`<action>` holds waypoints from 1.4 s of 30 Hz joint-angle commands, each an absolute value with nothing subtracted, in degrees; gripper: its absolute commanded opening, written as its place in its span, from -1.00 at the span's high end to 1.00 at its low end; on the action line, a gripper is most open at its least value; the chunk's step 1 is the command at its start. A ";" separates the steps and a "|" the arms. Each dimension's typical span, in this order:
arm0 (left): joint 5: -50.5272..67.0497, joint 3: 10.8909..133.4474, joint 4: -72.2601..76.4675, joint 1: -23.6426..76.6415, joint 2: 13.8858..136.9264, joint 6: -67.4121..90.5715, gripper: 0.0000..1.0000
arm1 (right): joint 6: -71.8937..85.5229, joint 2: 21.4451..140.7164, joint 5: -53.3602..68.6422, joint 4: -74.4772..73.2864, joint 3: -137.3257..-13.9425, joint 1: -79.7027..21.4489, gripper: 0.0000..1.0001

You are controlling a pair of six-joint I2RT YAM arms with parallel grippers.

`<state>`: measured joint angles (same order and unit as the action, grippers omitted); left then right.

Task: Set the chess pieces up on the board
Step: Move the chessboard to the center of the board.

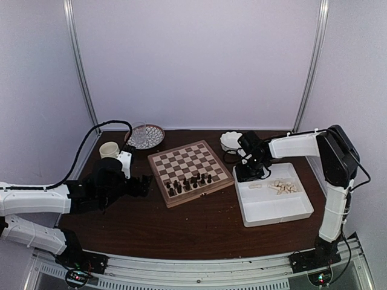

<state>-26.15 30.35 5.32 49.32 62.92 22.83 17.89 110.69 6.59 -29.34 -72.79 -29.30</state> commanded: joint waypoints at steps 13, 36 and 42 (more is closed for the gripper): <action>-26.44 32.62 5.00 49.31 62.20 22.07 -0.95 | 16.57 117.42 -5.77 -40.18 -78.26 -31.15 0.34; -27.68 32.87 4.92 49.31 62.80 21.27 -0.95 | 16.75 99.61 -1.16 -27.11 -66.89 -29.93 0.80; -27.76 32.89 4.82 49.30 62.86 21.14 -0.95 | 16.37 100.50 -0.18 -27.67 -67.37 -29.89 0.80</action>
